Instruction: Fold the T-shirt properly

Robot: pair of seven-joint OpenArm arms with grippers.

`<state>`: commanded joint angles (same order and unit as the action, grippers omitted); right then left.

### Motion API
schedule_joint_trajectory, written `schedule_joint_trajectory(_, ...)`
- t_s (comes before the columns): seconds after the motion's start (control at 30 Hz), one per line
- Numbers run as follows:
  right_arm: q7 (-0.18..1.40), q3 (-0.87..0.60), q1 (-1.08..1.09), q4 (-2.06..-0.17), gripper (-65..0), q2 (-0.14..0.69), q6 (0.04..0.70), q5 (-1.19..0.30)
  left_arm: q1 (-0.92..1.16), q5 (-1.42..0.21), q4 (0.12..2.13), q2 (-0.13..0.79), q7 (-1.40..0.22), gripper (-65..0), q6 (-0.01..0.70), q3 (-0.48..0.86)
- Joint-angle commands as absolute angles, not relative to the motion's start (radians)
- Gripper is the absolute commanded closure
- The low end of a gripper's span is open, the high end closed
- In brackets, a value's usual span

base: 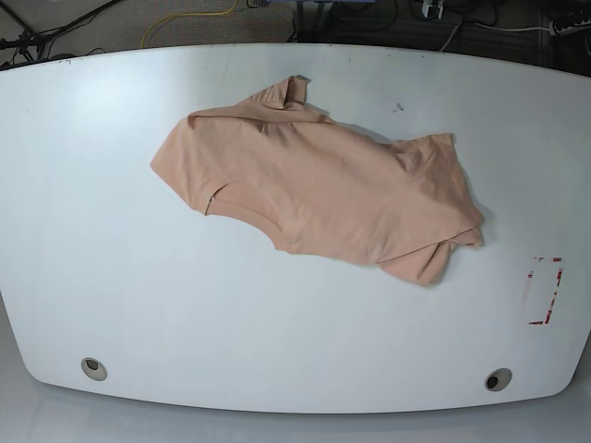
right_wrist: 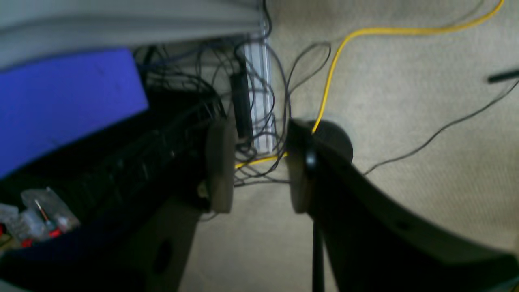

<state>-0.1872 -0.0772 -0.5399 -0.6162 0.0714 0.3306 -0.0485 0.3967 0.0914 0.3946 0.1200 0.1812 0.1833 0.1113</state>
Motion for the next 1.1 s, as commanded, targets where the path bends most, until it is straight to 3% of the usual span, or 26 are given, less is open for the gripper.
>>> schedule_joint_trajectory(0.37, -0.193, -0.079, -0.607, -0.737, -22.9, 0.061, 0.323, -0.041, 0.518, 0.066, 0.565, 0.128, 0.197, -30.9, 0.184, 0.116)
schedule_joint_trajectory(0.83, -0.184, -0.098, -0.779, -1.089, -22.3, 0.023, 0.328, -0.041, 0.703, 0.069, 0.912, 0.115, 0.199, -30.7, 0.183, 0.178)
schedule_joint_trajectory(1.1, -0.192, -0.121, -0.861, -1.185, -22.0, 0.026, 0.328, -0.047, 0.765, 0.069, 1.019, 0.113, 0.191, -30.8, 0.179, 0.177)
